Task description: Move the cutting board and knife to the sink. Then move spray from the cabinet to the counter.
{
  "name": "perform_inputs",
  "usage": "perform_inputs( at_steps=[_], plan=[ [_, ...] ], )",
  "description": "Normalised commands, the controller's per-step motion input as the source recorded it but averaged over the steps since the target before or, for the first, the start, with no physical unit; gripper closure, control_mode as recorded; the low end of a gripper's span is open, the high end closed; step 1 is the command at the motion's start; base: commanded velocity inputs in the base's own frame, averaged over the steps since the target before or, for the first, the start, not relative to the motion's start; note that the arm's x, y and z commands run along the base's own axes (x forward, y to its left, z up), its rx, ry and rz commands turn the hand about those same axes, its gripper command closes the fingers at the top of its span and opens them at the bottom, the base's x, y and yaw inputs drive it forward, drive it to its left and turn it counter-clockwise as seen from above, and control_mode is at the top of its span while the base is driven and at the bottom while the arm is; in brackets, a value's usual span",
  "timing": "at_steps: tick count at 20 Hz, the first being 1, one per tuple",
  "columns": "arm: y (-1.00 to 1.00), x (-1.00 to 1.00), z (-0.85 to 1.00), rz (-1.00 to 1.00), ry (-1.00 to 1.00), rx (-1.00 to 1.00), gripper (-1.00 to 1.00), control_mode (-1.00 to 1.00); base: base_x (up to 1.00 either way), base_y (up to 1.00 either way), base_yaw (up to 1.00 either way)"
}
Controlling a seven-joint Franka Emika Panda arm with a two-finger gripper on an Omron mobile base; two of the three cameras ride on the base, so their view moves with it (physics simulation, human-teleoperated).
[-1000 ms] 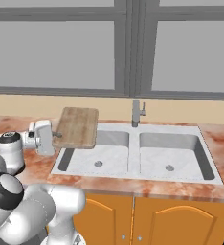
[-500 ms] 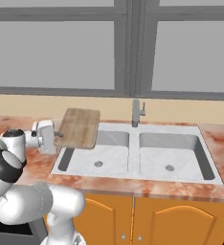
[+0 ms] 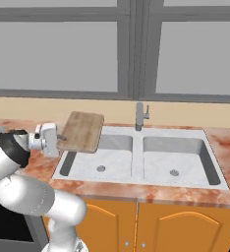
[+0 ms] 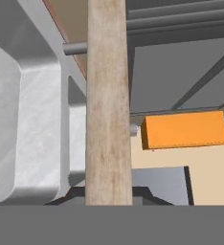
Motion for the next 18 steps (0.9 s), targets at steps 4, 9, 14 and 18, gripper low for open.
perform_inputs(
  at_steps=[4, 9, 14, 18],
  plan=[
    [0.0, 0.11, -0.24, -0.01, 0.03, 0.0, 1.0, -1.0, 0.0, 0.0, 0.0],
    [0.0, 0.02, -0.25, 0.0, 0.08, 0.0, 1.0, -1.0, 0.0, 0.0, 0.0],
    [0.0, 0.02, -0.13, 0.0, 0.03, 0.08, 1.0, -1.0, 0.0, 0.0, 0.0],
    [0.0, 0.04, -0.13, 0.0, 0.0, 0.1, 1.0, -1.0, 0.0, 0.0, 0.0]
  ],
)
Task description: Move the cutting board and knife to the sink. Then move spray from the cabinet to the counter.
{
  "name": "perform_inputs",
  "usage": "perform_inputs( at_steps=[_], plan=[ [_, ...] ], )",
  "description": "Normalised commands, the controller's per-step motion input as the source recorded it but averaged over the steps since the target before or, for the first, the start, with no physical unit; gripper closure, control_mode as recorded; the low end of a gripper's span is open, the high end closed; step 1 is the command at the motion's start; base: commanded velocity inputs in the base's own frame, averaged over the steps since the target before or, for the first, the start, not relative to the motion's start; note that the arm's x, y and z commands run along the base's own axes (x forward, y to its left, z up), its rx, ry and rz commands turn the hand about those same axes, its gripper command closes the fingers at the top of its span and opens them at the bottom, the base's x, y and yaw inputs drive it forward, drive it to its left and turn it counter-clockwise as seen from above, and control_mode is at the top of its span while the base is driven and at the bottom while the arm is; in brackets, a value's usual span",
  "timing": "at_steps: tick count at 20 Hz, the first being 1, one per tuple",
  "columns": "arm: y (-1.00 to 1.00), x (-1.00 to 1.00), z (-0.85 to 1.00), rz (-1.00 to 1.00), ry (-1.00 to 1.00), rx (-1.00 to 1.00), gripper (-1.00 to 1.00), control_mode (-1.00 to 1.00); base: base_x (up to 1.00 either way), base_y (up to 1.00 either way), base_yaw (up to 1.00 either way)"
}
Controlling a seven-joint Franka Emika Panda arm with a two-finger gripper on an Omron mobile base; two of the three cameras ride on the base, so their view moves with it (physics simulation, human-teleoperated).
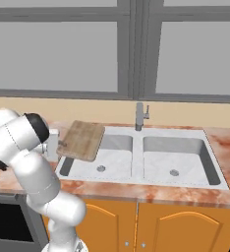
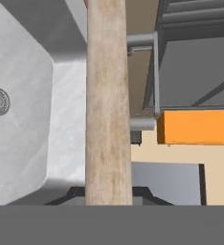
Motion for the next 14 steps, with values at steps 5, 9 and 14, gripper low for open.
perform_inputs(
  at_steps=[5, 9, 14],
  plan=[
    [0.0, 0.11, -0.07, 0.0, 0.0, 0.1, 1.0, -1.0, 0.0, 0.0, 0.0],
    [-0.01, 0.15, -0.1, 0.0, 0.01, 0.07, 1.0, -1.0, 0.0, 0.0, 0.0],
    [-0.09, 0.01, -0.13, 0.03, 0.0, 0.06, 1.0, -1.0, 0.0, 0.0, 0.0]
  ],
)
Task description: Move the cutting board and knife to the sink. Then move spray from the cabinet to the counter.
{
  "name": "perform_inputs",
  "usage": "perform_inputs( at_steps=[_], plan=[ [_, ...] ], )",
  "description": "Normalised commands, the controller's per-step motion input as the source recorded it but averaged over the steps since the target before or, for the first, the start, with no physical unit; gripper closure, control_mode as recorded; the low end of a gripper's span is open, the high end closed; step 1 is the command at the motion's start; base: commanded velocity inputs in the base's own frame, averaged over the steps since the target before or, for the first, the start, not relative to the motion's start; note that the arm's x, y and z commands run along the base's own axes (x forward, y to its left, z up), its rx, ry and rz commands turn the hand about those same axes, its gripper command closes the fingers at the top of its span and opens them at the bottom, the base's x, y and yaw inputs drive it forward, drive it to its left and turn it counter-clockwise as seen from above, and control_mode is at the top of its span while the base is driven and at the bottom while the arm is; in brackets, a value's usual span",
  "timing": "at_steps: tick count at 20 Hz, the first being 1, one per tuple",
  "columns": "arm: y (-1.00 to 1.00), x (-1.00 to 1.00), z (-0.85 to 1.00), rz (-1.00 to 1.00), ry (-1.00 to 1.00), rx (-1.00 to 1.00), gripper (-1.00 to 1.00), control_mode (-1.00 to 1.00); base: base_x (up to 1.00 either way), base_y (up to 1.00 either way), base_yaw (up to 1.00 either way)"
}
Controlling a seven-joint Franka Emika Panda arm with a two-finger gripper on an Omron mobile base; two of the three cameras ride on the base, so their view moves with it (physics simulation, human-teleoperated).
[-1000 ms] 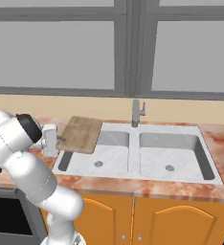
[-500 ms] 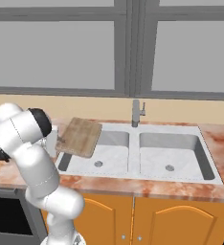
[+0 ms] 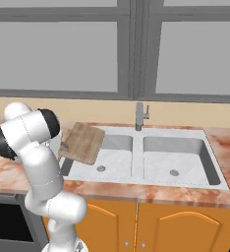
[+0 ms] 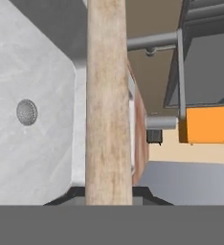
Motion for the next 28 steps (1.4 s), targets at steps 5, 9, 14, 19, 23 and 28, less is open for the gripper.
perform_inputs(
  at_steps=[5, 9, 14, 19, 23, 28],
  plan=[
    [-0.17, 0.01, -0.09, 0.06, 0.0, 0.09, 1.0, -1.0, 0.0, 0.0, 0.0],
    [-0.2, 0.1, -0.04, 0.07, 0.01, 0.14, 1.0, -1.0, 0.0, 0.0, 0.0],
    [-0.22, 0.07, -0.03, 0.07, 0.01, 0.16, 1.0, -1.0, 0.0, 0.0, 0.0],
    [-0.22, 0.02, -0.06, 0.03, 0.0, 0.12, 1.0, -1.0, 0.0, 0.0, 0.0],
    [-0.26, 0.0, -0.05, 0.0, 0.01, 0.07, 1.0, -1.0, 0.0, 0.0, 0.0],
    [-0.19, -0.13, -0.02, 0.0, 0.0, 0.04, 1.0, -1.0, 0.0, 0.0, 0.0]
  ],
)
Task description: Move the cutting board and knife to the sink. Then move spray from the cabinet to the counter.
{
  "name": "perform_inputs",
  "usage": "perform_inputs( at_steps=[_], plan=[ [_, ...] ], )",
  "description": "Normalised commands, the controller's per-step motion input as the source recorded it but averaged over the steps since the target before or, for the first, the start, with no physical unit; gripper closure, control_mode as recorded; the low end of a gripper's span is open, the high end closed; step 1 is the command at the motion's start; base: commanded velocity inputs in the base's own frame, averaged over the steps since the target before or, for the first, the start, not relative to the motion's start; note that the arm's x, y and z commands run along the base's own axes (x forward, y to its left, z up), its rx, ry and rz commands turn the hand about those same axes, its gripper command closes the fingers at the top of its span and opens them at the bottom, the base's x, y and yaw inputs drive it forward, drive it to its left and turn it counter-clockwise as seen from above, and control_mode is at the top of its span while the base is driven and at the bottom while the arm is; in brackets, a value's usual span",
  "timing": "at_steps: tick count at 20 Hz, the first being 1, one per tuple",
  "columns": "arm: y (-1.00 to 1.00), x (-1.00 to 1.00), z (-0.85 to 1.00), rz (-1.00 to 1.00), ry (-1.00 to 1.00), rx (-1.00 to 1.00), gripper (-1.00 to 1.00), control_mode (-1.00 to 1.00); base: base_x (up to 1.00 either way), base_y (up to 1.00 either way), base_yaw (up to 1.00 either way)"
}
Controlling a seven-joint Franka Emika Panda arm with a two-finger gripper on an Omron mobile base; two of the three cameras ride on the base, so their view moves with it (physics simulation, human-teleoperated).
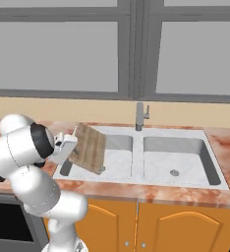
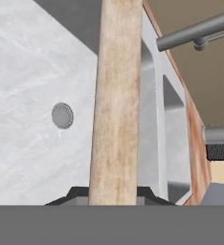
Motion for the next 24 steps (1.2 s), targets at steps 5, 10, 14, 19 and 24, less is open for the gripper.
perform_inputs(
  at_steps=[5, 10, 14, 19, 24],
  plan=[
    [-0.16, -0.17, 0.0, 0.0, 0.0, 0.0, 1.0, -1.0, 0.0, 0.0, 0.0],
    [-0.14, -0.07, -0.04, 0.0, 0.0, 0.01, 1.0, -1.0, 0.0, 0.0, 0.0],
    [-0.14, 0.0, -0.09, 0.0, 0.0, 0.0, 1.0, -1.0, 0.0, 0.0, 0.0],
    [-0.13, 0.04, -0.12, 0.0, 0.02, 0.01, 1.0, -1.0, 0.0, 0.0, 0.0],
    [-0.15, -0.06, -0.09, -0.04, 0.01, 0.03, 1.0, -1.0, 0.0, 0.0, 0.0]
  ],
)
